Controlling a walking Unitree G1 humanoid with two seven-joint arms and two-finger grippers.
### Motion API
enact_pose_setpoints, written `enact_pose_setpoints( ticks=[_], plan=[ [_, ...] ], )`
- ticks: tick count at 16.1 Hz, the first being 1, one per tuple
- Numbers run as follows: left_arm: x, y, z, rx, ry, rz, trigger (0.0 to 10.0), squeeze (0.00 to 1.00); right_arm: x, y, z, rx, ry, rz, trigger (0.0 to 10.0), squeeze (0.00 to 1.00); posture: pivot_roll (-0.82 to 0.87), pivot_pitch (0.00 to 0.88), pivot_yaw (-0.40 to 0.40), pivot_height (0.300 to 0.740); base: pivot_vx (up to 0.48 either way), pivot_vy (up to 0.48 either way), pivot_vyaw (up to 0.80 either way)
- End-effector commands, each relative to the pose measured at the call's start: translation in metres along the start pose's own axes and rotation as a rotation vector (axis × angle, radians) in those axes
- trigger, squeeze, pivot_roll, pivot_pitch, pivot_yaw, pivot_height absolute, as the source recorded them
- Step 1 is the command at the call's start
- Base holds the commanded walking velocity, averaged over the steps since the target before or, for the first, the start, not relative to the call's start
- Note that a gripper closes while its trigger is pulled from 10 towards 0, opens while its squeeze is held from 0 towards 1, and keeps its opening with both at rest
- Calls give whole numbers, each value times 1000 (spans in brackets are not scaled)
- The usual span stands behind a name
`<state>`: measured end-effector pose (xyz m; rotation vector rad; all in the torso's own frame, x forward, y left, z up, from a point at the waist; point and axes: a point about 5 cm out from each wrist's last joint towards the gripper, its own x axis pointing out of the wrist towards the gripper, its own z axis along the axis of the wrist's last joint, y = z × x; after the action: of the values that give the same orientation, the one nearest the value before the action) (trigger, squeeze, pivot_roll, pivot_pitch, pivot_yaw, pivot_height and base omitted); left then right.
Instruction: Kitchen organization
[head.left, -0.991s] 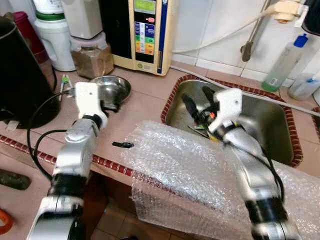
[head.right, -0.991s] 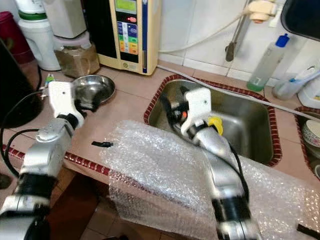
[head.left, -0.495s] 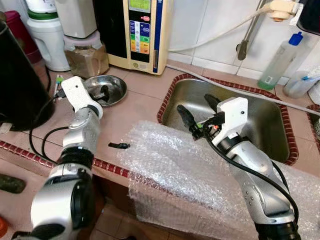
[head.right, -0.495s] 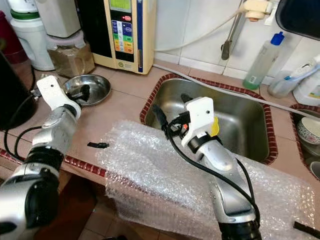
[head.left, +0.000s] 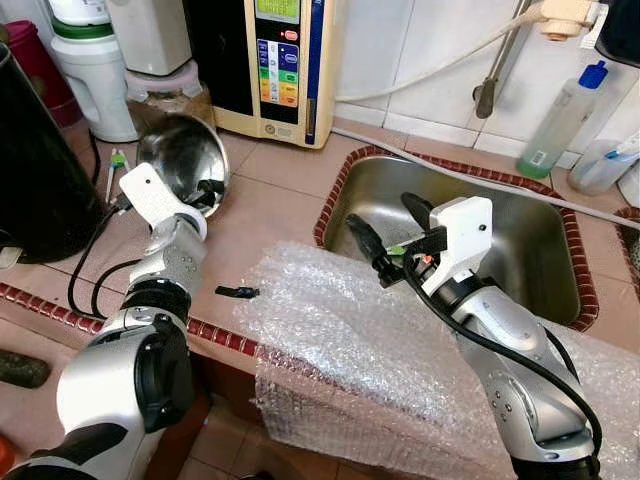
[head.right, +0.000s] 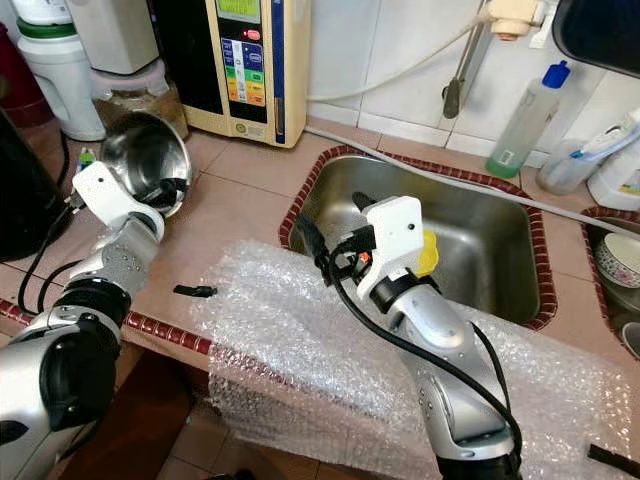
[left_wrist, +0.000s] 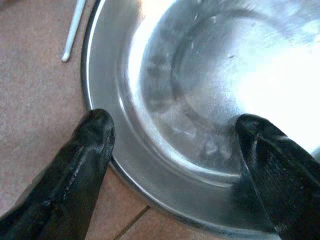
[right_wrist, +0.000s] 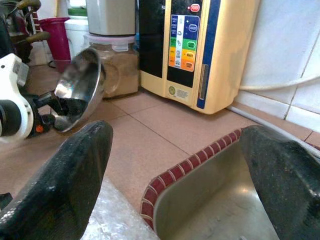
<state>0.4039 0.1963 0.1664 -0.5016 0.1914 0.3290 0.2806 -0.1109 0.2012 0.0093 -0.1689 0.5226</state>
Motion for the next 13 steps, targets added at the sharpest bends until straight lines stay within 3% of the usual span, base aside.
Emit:
enact_pose_setpoints(
  ticks=[1,3,8,13],
  plan=[
    [0,-2,-3,29,31,-7,10000,0,-2,0,3,-4,-2,-4,10000,0,-57,113,-16,740,0,0,0],
    [0,-3,-2,44,33,-23,10000,0,-2,-1,2,-2,1,-8,10000,0,-49,112,-16,740,0,0,0],
    [-2,-2,-15,204,147,-155,10000,0,2,-1,1,-3,7,-2,10000,0,-23,106,-17,740,0,0,0],
    [-9,10,-14,302,197,-220,10000,0,5,-7,1,-10,9,-13,10000,0,2,100,-19,740,0,0,0]
  ],
)
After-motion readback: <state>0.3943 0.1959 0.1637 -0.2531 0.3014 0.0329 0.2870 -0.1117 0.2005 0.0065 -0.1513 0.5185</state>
